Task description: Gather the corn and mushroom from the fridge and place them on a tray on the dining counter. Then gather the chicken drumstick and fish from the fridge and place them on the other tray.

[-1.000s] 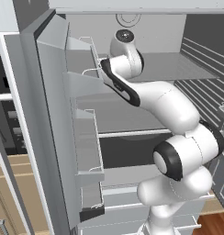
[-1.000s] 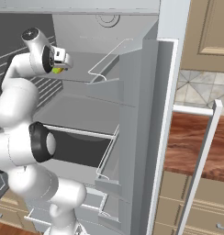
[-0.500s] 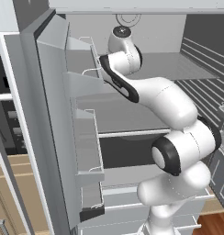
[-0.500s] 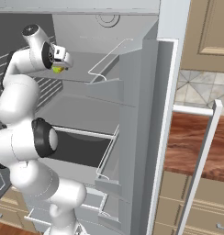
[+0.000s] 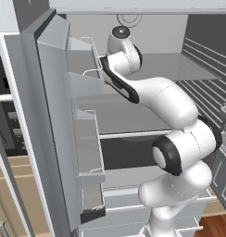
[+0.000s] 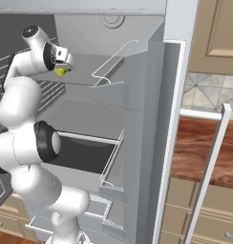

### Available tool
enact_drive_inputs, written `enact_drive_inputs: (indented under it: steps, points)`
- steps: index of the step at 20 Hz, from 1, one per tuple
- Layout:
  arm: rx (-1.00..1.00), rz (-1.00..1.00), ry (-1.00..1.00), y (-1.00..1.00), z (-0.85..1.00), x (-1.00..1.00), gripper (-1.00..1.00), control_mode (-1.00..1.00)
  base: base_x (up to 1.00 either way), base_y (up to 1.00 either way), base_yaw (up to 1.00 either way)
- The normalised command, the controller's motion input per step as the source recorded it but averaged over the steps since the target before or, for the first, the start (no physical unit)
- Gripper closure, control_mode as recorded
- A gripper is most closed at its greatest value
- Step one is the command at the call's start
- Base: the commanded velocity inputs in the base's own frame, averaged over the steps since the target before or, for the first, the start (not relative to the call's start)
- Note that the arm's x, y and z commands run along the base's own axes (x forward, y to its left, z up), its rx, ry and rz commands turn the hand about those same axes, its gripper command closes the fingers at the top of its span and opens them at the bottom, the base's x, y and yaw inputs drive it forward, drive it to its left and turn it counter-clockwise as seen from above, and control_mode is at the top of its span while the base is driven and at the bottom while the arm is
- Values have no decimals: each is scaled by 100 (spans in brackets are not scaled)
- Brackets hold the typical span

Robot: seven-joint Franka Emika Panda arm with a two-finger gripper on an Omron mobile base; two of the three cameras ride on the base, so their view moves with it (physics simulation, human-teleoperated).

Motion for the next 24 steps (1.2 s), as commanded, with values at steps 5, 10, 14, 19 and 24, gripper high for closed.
enact_drive_inputs:
  steps: [5, 10, 14, 19, 24]
  points:
    - [0, 0, 4, 0, 0, 41, -100, -100, 0, 0, 0]
    - [0, -3, 1, 0, 0, 8, -100, -100, 0, 0, 0]
    - [-1, -5, 0, 0, 3, 1, -100, -100, 0, 0, 0]
    - [0, 0, 16, 0, -2, 37, -100, -100, 0, 0, 0]
    - [0, -1, 7, 0, -3, 37, -100, -100, 0, 0, 0]
